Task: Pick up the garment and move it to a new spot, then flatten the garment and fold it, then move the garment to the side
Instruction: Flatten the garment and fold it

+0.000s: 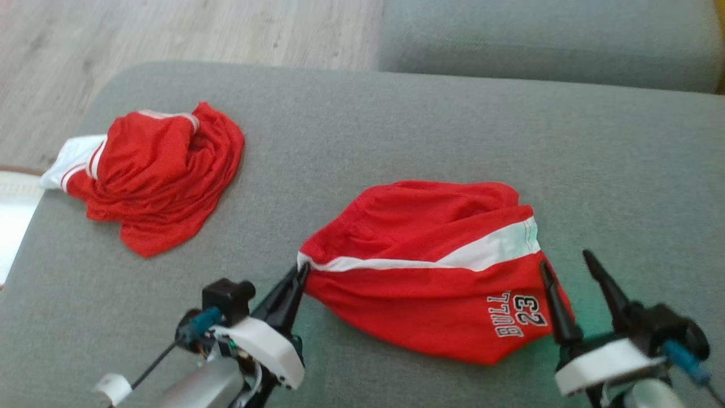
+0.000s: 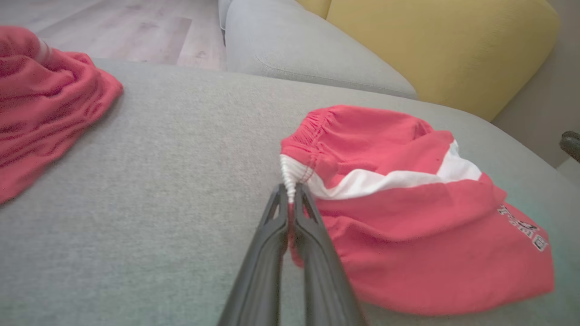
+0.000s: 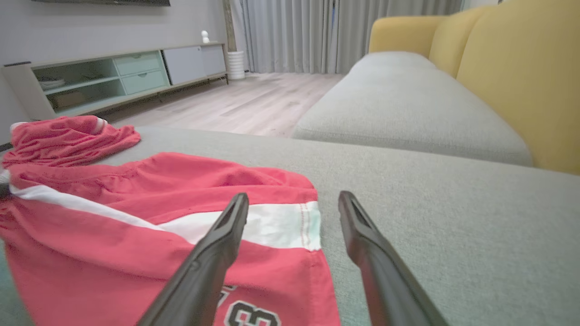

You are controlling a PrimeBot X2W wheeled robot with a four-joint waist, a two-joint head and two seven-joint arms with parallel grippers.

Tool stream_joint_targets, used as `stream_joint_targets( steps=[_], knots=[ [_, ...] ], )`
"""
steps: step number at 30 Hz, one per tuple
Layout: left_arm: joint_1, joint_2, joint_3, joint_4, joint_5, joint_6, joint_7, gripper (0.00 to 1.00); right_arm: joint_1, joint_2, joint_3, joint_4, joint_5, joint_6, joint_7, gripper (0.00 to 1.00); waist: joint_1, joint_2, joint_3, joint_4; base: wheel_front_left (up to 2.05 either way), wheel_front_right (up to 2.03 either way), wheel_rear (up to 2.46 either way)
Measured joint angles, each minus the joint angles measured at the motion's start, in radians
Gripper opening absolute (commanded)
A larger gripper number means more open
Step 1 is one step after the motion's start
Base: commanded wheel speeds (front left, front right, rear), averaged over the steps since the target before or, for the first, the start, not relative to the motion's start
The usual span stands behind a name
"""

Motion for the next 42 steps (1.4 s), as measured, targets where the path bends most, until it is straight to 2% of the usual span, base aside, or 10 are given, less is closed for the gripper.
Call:
stream_joint_targets(
  steps=[3,8,17,18,20,21,22,32,39,42],
  knots=[
    [-0.02,0.002,0.034,-0.001,0.043,0.018,-0.004,0.0,-0.073,-0.027,0.019,0.101,0.063,0.0,0.0,1.0,0.0,0.0,0.023,0.011,0.0,0.0,0.0],
    [-0.04,-0.002,0.117,-0.024,0.098,0.016,-0.008,0.0,-0.211,-0.073,0.099,0.268,0.175,0.0,0.019,1.0,0.0001,0.0,0.063,0.026,0.0,0.0,0.0],
    [-0.039,-0.046,0.172,-0.006,0.179,-0.02,-0.008,0.0,-0.346,-0.113,0.263,0.432,0.322,0.0,0.044,1.0,0.0001,0.0,0.103,0.061,0.0,0.0,0.0],
    [-0.038,-0.051,0.182,-0.004,0.186,-0.02,-0.008,0.0,-0.346,-0.114,0.282,0.442,0.338,0.0,0.044,0.89,0.0002,0.0,0.103,0.063,0.0,0.0,0.0],
    [-0.037,-0.055,0.191,-0.001,0.192,-0.023,-0.008,0.0,-0.346,-0.115,0.295,0.45,0.352,0.0,0.044,0.23,0.0001,0.0,0.101,0.064,0.0,0.0,0.0],
    [-0.037,-0.058,0.195,0.002,0.195,-0.029,-0.008,0.0,-0.346,-0.119,0.308,0.454,0.364,0.0,0.042,0.06,0.0001,0.0,0.1,0.064,0.0,0.0,0.0],
    [-0.036,-0.062,0.2,0.007,0.201,-0.031,-0.008,0.0,-0.347,-0.125,0.319,0.456,0.375,0.0,0.04,0.0,0.0001,0.0,0.097,0.064,0.0,0.0,0.0],
    [-0.01,-0.067,0.288,-0.007,0.259,-0.048,-0.009,0.0,-0.36,-0.178,0.324,0.385,0.462,0.0,0.015,0.0,0.0,0.0,0.065,0.019,0.0,0.0,0.0],
    [-0.026,-0.069,0.329,-0.062,0.27,-0.073,-0.01,0.0,-0.394,-0.241,0.2,0.231,0.461,0.0,0.011,0.0,-0.0001,0.0,0.047,-0.051,0.0,0.0,0.0],
    [-0.105,-0.08,0.351,-0.079,0.27,-0.082,-0.01,0.0,-0.448,-0.266,0.144,0.198,0.445,0.0,0.011,0.0,-0.0001,0.0,0.053,-0.082,0.0,0.0,0.0]
  ],
)
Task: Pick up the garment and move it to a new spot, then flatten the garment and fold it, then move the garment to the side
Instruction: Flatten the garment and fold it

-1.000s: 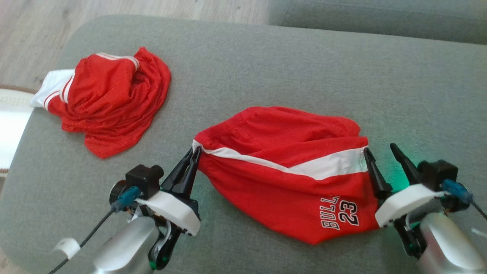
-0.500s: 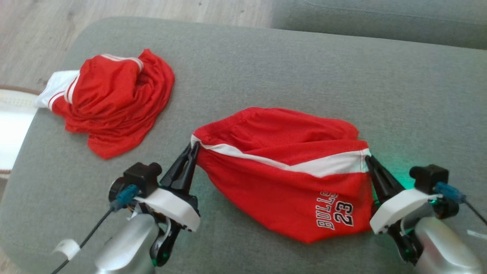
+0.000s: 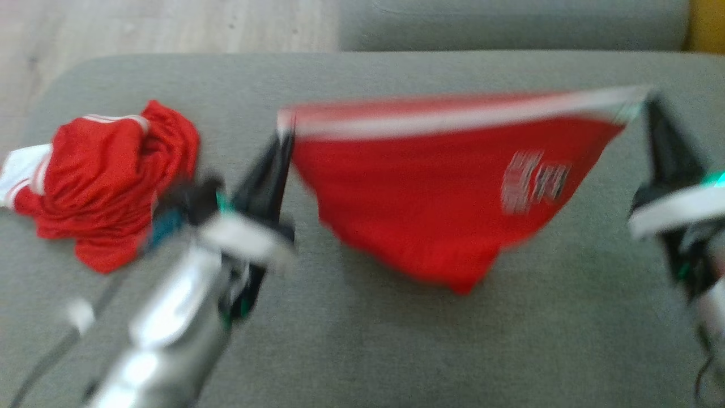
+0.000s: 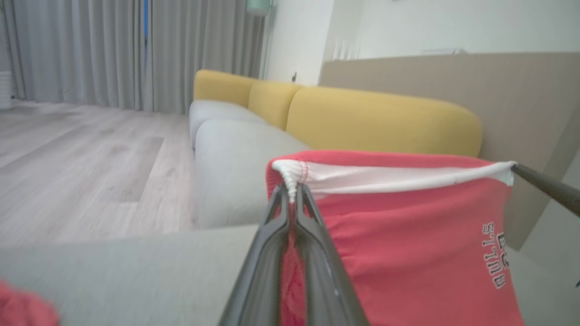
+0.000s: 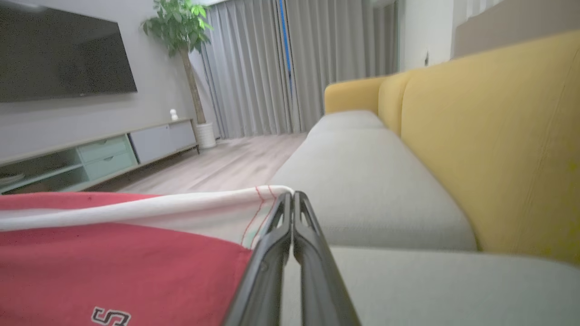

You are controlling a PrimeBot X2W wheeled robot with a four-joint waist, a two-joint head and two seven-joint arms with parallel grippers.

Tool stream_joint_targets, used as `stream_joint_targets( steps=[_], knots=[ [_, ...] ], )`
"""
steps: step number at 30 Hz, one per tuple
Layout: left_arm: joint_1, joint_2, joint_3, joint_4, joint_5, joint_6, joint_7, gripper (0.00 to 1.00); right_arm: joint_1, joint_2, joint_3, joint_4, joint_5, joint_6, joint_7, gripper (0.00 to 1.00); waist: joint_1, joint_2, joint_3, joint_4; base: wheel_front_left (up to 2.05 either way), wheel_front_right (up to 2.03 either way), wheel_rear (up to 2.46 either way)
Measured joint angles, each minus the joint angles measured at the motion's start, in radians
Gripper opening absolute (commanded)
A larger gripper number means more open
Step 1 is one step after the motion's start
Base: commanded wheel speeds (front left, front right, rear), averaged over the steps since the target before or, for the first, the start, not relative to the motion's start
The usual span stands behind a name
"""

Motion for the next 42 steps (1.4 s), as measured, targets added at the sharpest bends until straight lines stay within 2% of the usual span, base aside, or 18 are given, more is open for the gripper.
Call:
stream_joint_targets(
  steps=[5,11,14,17,22,29,32,37,38,42],
  knots=[
    [-0.304,-0.039,0.005,0.002,-0.001,-0.018,0.022,0.0,-0.233,-0.041,-0.07,-0.009,-0.042,0.0,0.02,0.0,0.0002,0.0,0.054,-0.043,0.0,0.0,0.0],
    [-0.675,-0.093,0.036,0.103,0.061,-0.026,0.007,0.0,-0.568,-0.055,-0.159,0.021,-0.122,0.0,0.027,0.0,0.0004,0.0,0.163,-0.098,0.0,0.0,0.0],
    [-0.795,-0.126,0.068,0.145,0.086,-0.034,-0.006,0.0,-0.669,-0.055,-0.185,0.031,-0.166,0.0,0.012,0.0,0.0004,0.0,0.219,-0.125,0.0,0.0,0.0],
    [-0.828,-0.143,0.092,0.165,0.11,-0.034,-0.007,0.0,-0.709,-0.055,-0.189,0.042,-0.187,0.0,0.004,0.0,0.0005,0.0,0.263,-0.15,0.0,0.0,0.0],
    [-0.667,-0.148,0.072,0.172,0.123,-0.035,-0.007,0.0,-0.628,-0.014,-0.191,0.043,-0.189,0.0,-0.003,0.0,0.0005,-0.0001,0.306,-0.178,0.0,0.0,0.0],
    [-0.278,-0.116,0.026,0.108,0.107,-0.043,-0.007,0.0,-0.245,0.071,-0.204,-0.022,-0.155,0.0,-0.004,0.0,0.0001,0.0,0.257,-0.176,0.0,0.0,0.0],
    [-0.109,-0.101,0.015,0.061,0.135,-0.043,-0.007,0.0,-0.075,0.089,-0.231,-0.089,-0.134,0.0,0.007,0.0,-0.0001,0.0,0.214,-0.171,0.0,0.0,0.0],
    [0.16,-0.081,-0.005,0.018,0.177,-0.043,-0.006,0.0,0.229,0.131,-0.283,-0.246,-0.107,0.0,0.088,0.0,-0.0003,0.0,0.122,-0.161,0.0,0.0,0.0],
    [0.16,-0.081,-0.005,0.018,0.177,-0.043,-0.006,0.0,0.229,0.131,-0.283,-0.246,-0.107,0.0,0.088,0.0,-0.0003,0.0,0.122,-0.161,0.0,0.0,0.0],
    [0.306,-0.069,-0.001,-0.03,0.191,-0.042,-0.006,0.0,0.446,0.173,-0.33,-0.395,-0.107,0.0,0.154,0.0,-0.0004,0.0,0.043,-0.153,0.0,0.0,0.0]
  ],
)
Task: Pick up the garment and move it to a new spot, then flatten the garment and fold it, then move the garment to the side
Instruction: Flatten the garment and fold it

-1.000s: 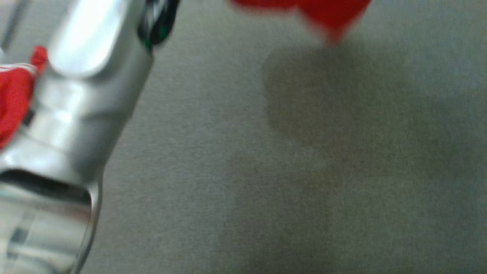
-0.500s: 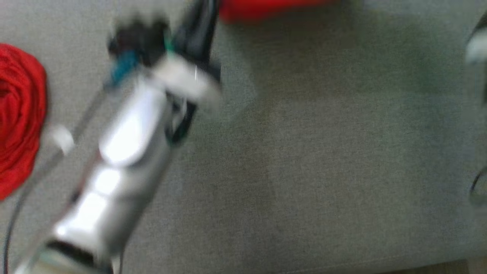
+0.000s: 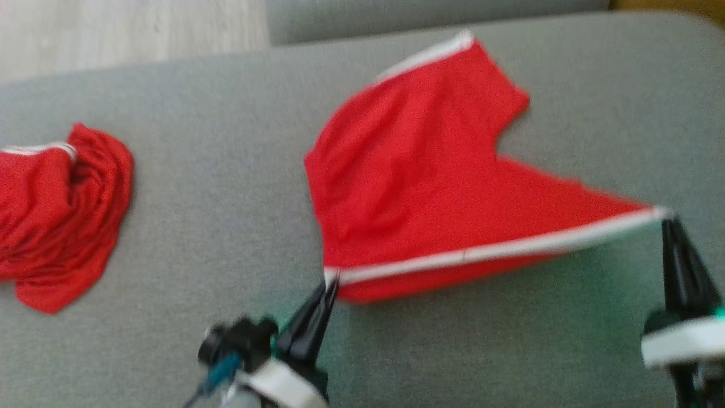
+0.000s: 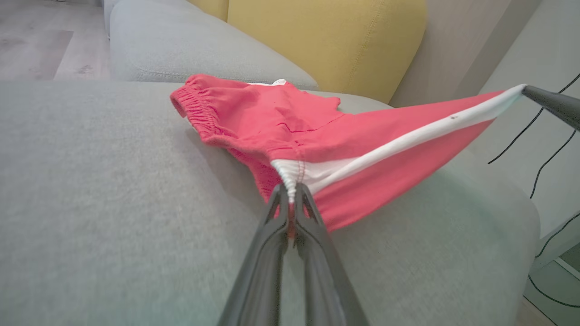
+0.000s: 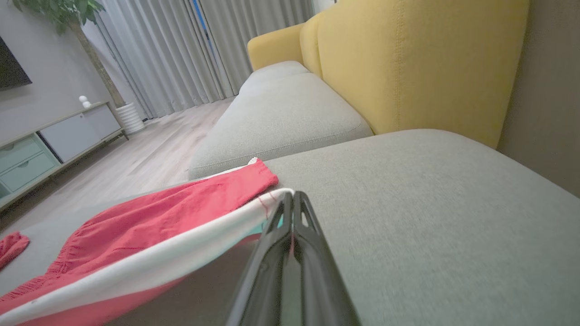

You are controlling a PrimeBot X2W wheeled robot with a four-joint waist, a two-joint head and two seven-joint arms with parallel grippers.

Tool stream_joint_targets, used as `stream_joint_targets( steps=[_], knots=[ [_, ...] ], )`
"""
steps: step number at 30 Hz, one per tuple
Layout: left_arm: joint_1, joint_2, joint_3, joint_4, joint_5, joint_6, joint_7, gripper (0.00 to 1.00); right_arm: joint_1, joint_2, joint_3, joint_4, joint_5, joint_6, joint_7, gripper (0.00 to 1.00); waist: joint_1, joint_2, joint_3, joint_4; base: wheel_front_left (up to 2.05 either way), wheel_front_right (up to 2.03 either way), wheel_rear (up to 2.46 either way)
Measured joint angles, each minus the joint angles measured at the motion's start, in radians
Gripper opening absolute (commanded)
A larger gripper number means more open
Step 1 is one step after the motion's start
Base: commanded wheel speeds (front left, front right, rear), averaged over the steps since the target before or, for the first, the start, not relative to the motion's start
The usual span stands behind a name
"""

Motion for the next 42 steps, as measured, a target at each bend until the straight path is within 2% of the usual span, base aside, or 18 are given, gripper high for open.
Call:
stream_joint_targets(
  steps=[5,8,11,14,17,22,30,42],
  knots=[
    [0.16,0.03,0.004,-0.083,0.004,0.04,0.0,0.0,0.205,0.063,-0.049,-0.18,-0.01,0.0,0.076,0.0,0.0001,0.0,-0.08,0.011,0.0,0.0,0.0],
    [0.247,0.058,-0.001,-0.158,-0.007,0.049,0.033,0.0,0.283,0.083,-0.076,-0.273,-0.03,0.0,0.116,0.0,0.0,0.0,-0.109,0.018,0.0,0.0,0.0],
    [0.28,0.076,0.005,-0.245,-0.037,0.053,0.066,0.0,0.302,0.097,-0.117,-0.328,-0.045,0.0,0.146,0.0,0.0,0.0,-0.111,0.032,0.0,0.0,0.0],
    [0.25,0.07,0.011,-0.298,-0.084,0.048,0.117,0.0,0.276,0.114,-0.153,-0.333,-0.06,0.0,0.157,0.0,0.0005,0.0,-0.092,0.049,0.0,0.0,0.0],
    [0.168,0.039,0.015,-0.3,-0.145,0.037,0.173,0.0,0.201,0.118,-0.184,-0.289,-0.061,0.0,0.157,0.0,0.0005,0.0,-0.061,0.069,0.0,0.0,0.0],
    [-0.018,-0.029,0.047,-0.237,-0.195,0.033,0.205,0.0,-0.015,0.113,-0.193,-0.171,-0.087,0.0,0.156,0.0,0.0009,0.0,0.004,0.1,0.0,0.0,0.0],
    [-0.192,-0.08,0.095,-0.085,-0.264,0.033,0.246,0.0,-0.345,0.054,-0.106,0.067,-0.132,0.0,0.162,0.0,0.0008,0.0,0.102,0.148,0.0,0.0,0.0],
    [-0.387,-0.111,0.067,0.162,-0.279,0.017,0.179,0.0,-0.63,-0.01,0.05,0.44,-0.147,0.0,0.119,0.0,0.0007,0.0,0.188,0.18,0.0,0.0,0.0]
  ],
)
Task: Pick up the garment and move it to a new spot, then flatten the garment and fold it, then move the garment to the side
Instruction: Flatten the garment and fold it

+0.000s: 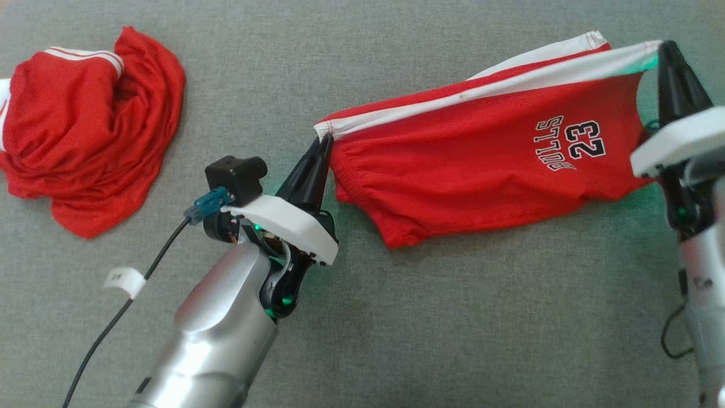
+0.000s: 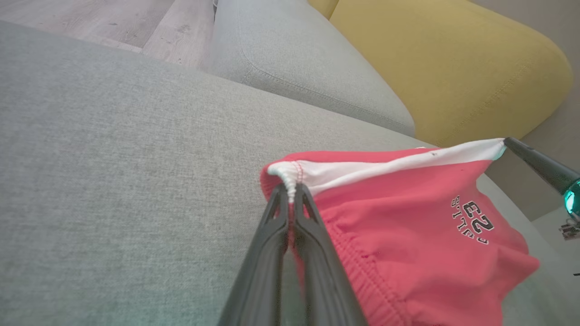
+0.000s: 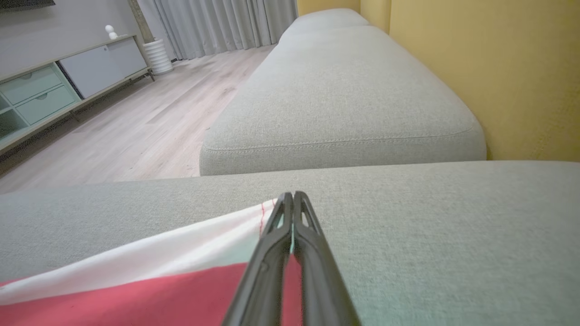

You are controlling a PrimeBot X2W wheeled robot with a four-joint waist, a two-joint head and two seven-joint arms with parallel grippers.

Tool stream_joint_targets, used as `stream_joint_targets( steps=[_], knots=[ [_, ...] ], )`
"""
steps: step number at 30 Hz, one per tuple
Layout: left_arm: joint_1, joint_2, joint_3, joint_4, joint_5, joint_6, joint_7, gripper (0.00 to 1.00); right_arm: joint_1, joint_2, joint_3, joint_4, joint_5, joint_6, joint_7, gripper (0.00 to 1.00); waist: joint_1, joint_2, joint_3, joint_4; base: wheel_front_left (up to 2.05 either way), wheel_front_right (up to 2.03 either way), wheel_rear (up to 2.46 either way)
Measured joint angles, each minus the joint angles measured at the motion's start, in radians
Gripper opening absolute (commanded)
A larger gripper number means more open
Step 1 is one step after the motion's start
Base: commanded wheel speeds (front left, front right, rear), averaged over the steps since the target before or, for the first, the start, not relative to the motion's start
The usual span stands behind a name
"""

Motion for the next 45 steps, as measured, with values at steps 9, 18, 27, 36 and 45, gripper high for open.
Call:
stream_joint_targets(
  steps=[9,18,27,36,45],
  knots=[
    [-0.044,-0.007,-0.028,0.103,-0.008,0.001,-0.088,1.0,-0.136,-0.011,0.14,0.164,0.042,0.0,-0.14,1.0,-0.0002,0.0,0.01,-0.001,0.0,0.0,0.0],
    [0.001,0.001,0.044,-0.008,0.161,0.16,-0.172,1.0,-0.027,-0.032,0.196,0.183,0.152,0.0,-0.192,1.0,-0.0003,0.0,-0.039,-0.004,0.0,0.0,0.0],
    [0.351,0.001,0.191,-0.404,0.41,0.248,-0.174,1.0,0.118,-0.03,0.134,0.176,0.192,0.0,-0.159,1.0,-0.0003,0.0,-0.072,0.031,0.0,0.0,0.0],
    [0.502,0.0,0.2,-0.506,0.467,0.267,-0.174,1.0,0.062,-0.042,0.004,0.357,0.128,0.0,-0.093,1.0,-0.0003,0.0,-0.085,0.116,0.0,0.0,0.0],
    [0.528,0.001,0.184,-0.514,0.494,0.28,-0.174,1.0,-0.018,-0.042,-0.058,0.51,0.095,0.0,-0.081,0.0,-0.0002,0.0,-0.088,0.163,0.0,0.0,0.0]
  ],
)
